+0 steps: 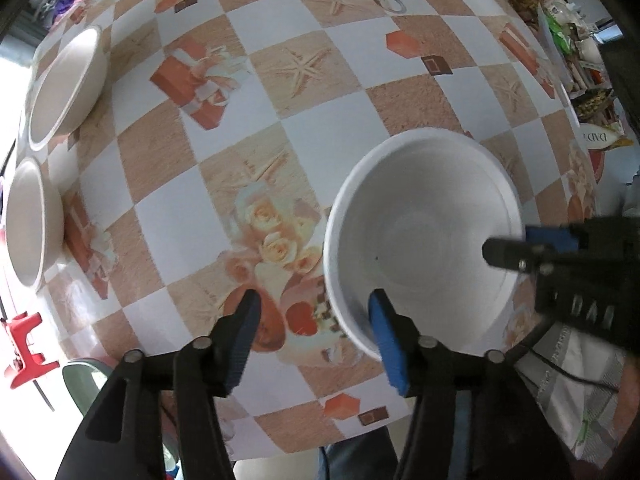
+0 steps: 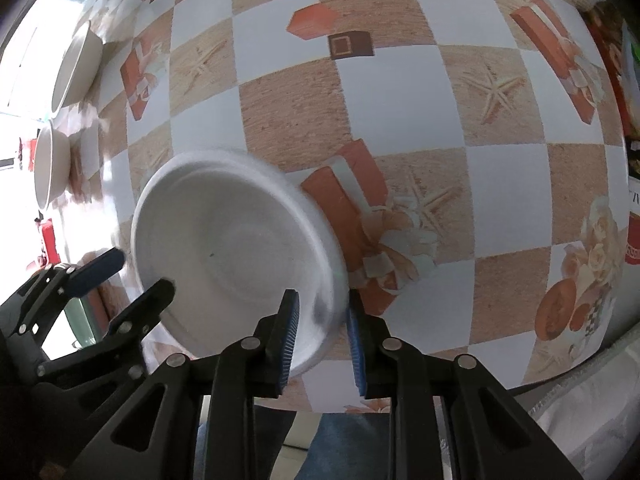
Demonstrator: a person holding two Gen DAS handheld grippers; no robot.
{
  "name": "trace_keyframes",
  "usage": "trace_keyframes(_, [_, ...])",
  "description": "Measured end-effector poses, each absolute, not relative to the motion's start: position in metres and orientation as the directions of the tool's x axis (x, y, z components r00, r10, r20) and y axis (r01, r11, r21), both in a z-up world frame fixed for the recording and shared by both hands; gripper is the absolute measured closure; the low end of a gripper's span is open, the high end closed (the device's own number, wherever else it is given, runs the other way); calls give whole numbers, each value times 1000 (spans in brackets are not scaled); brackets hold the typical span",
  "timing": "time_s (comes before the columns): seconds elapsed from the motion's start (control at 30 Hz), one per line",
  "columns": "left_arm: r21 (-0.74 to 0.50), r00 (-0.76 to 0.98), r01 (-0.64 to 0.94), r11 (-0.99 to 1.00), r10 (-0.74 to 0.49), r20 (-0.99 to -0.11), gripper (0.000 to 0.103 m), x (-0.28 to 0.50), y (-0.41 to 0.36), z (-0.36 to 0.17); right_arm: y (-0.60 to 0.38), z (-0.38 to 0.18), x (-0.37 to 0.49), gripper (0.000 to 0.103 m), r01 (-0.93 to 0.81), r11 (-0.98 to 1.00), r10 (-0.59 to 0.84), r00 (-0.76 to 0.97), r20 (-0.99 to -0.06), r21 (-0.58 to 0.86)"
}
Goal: Organize plates and bowls
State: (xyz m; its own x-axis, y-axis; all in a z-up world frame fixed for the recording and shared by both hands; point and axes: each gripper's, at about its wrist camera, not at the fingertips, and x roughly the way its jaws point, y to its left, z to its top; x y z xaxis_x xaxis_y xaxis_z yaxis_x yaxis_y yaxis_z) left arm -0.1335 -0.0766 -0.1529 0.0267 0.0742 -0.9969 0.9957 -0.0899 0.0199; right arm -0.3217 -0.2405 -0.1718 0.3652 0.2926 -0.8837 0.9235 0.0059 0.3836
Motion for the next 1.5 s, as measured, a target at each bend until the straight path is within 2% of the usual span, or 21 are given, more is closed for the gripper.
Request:
trace_keyframes(0.07, [18, 25, 996, -92, 69, -997, 35, -124, -68, -147, -241, -168, -327, 31, 928, 6, 277, 356, -893, 372])
trace_keyframes(0.33, [-6, 0, 997, -76, 69, -998, 32, -98, -33, -132, -254, -155, -351, 31, 944, -42, 226, 327, -918, 326])
trace_keyframes(0.63, [22, 26, 997, 71, -53, -998, 32, -30, -20, -85, -277, -112, -323, 31, 934, -7, 169, 353, -920, 357])
trace_keyframes(0.87, [71, 106, 960, 272, -116, -988, 31, 48, -49, -64, -281, -84, -254, 31, 902, 88, 184, 403, -897, 423])
trace_keyframes(1.17, [153, 211, 874, 462, -76, -974, 31, 148, -65, -73, -295, -76, -159, 31, 859, 168, 238, 440, -866, 483])
trace_keyframes(1.5, [171, 231, 824, 541, -45, -972, 31, 204, -87, -97, -321, -91, -56, 31, 835, 250, 258, 431, -865, 490])
